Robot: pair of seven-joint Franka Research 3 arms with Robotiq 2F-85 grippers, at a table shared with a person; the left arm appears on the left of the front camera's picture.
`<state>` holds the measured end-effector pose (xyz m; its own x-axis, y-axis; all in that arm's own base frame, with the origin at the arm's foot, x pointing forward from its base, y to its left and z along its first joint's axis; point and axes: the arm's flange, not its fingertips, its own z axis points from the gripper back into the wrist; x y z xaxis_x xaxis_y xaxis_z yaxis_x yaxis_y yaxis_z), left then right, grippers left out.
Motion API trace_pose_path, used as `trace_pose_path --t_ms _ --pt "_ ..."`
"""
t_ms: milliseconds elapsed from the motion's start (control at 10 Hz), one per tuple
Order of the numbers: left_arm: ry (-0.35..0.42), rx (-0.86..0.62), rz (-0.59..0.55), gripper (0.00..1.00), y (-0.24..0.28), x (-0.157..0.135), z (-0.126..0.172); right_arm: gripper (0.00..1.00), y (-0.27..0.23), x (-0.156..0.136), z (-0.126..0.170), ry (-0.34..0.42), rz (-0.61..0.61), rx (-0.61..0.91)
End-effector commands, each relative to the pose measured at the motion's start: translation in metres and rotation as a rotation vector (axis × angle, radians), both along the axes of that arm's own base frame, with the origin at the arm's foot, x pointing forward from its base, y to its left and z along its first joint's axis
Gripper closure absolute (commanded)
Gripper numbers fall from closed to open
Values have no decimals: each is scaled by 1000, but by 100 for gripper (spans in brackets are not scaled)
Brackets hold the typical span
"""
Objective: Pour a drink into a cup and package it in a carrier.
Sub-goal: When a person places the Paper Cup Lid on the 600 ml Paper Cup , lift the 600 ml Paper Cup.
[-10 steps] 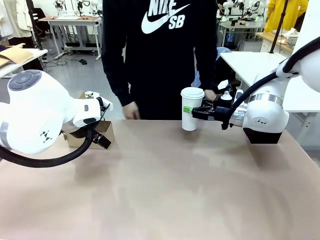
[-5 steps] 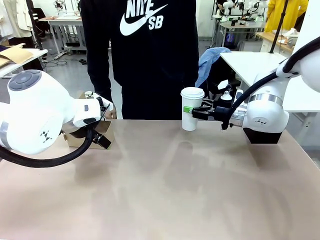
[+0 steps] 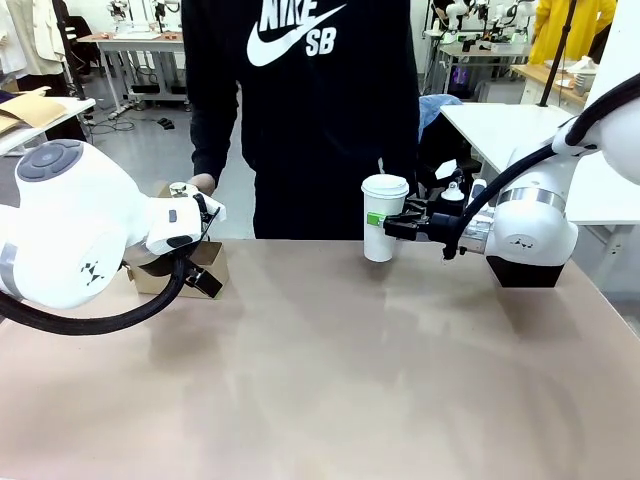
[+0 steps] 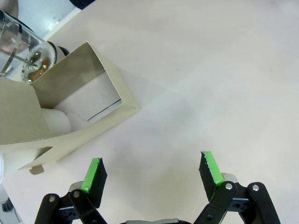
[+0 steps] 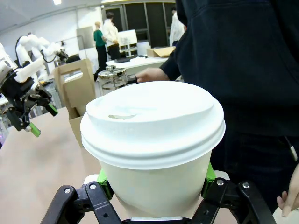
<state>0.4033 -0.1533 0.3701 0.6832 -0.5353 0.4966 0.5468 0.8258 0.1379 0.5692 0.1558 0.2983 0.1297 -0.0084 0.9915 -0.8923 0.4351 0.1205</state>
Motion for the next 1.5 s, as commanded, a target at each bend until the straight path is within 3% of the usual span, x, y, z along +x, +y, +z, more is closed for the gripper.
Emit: trace_pose_path --t_ms 0,400,700,900,1100,1200,1400 --pt "0 -3 1 0 1 0 0 19 -1 -3 20 -2 11 15" --pt "0 -3 1 0 1 0 0 19 -1 -33 134 -36 81 29" --pt "0 -3 1 0 1 0 0 19 1 -88 223 -47 160 -9" --pt "0 -3 1 0 1 0 0 19 -5 -108 246 -38 177 -15" --pt "0 -3 1 0 1 0 0 19 -16 -107 247 -19 223 37" --pt "0 -3 1 0 1 0 0 19 -1 -111 252 -65 169 -15" --pt "0 -3 1 0 1 0 0 19 -1 -111 252 -65 169 -15"
